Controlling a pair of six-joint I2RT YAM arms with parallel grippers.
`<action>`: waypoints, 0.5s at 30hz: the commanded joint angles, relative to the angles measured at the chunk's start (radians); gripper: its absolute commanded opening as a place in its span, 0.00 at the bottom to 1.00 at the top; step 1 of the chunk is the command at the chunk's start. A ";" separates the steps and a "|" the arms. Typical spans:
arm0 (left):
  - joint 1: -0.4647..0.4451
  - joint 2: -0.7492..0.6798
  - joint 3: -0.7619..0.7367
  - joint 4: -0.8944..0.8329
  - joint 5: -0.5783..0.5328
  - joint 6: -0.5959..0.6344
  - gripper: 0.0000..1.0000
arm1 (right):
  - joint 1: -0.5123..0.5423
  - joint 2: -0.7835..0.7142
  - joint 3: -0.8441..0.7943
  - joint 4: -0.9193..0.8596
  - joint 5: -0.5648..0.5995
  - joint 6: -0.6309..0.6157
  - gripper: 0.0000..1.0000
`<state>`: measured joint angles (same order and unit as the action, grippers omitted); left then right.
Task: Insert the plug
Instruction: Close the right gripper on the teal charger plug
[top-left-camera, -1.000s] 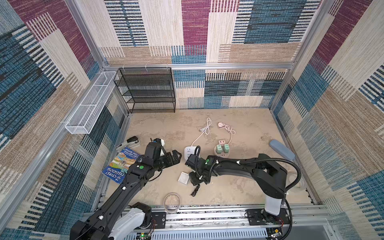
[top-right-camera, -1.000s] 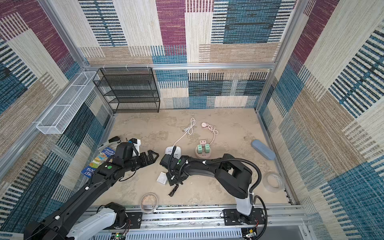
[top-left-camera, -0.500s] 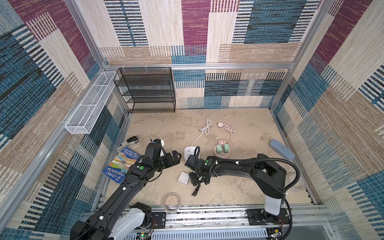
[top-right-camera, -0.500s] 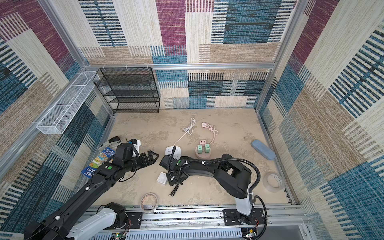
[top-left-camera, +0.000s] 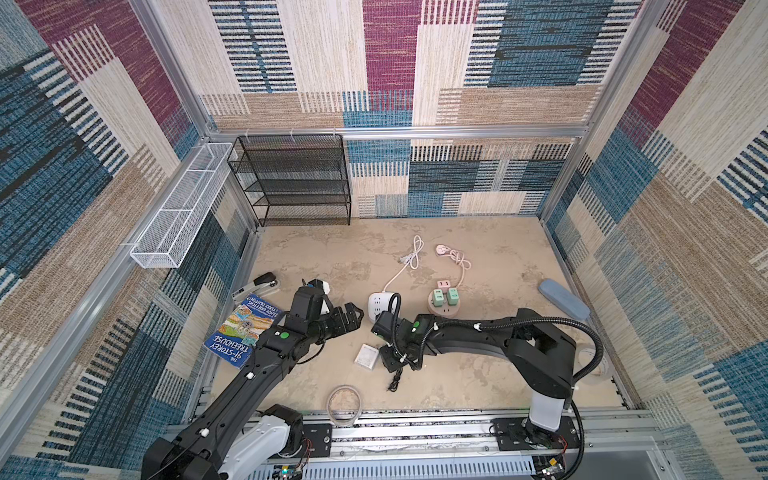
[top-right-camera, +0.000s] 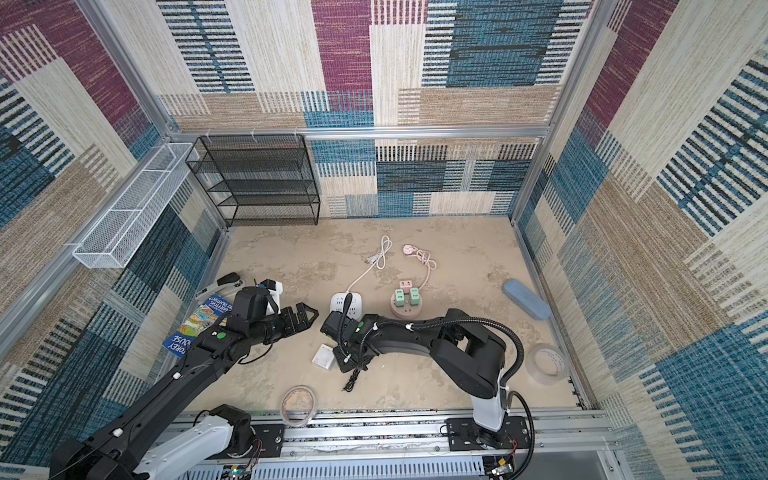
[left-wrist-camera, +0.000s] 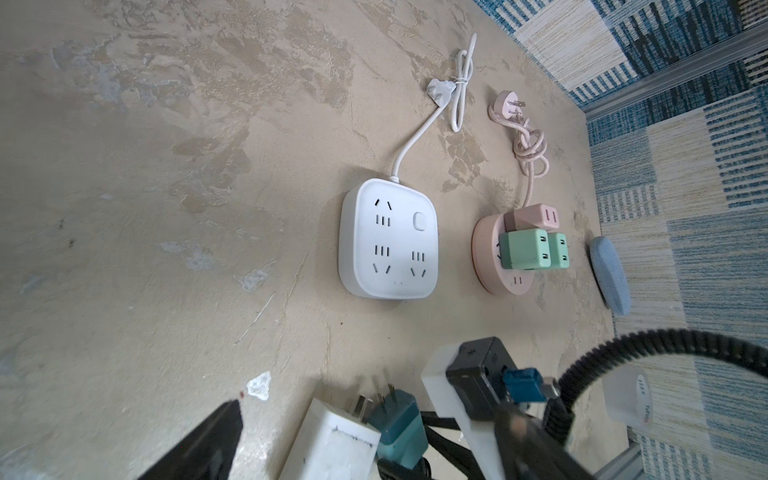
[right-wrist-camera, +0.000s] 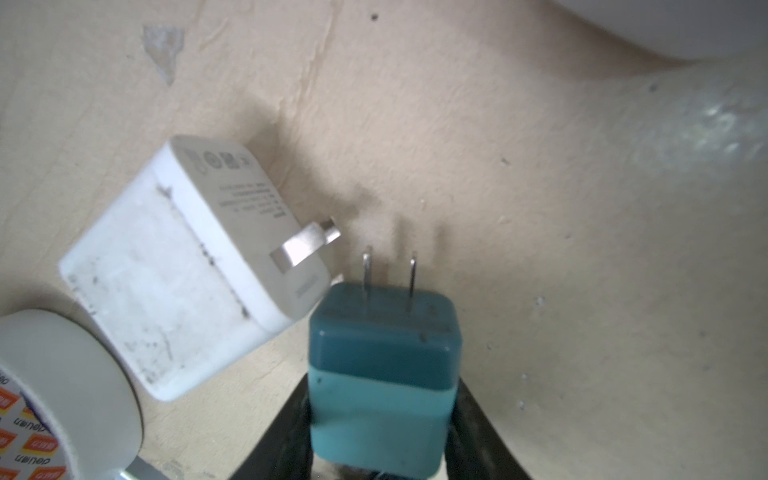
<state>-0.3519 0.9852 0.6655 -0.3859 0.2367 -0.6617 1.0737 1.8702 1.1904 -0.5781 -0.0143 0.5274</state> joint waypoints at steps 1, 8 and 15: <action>0.001 0.012 -0.001 0.034 0.019 -0.014 0.98 | -0.002 0.000 -0.008 -0.020 0.038 -0.023 0.41; 0.001 0.033 0.001 0.050 0.045 -0.017 0.97 | -0.007 -0.029 -0.029 -0.011 0.054 -0.033 0.27; 0.001 0.055 0.007 0.071 0.075 -0.015 0.96 | -0.020 -0.054 -0.037 -0.023 0.074 -0.041 0.00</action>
<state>-0.3519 1.0275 0.6659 -0.3443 0.2771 -0.6624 1.0561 1.8313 1.1561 -0.5892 0.0311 0.4934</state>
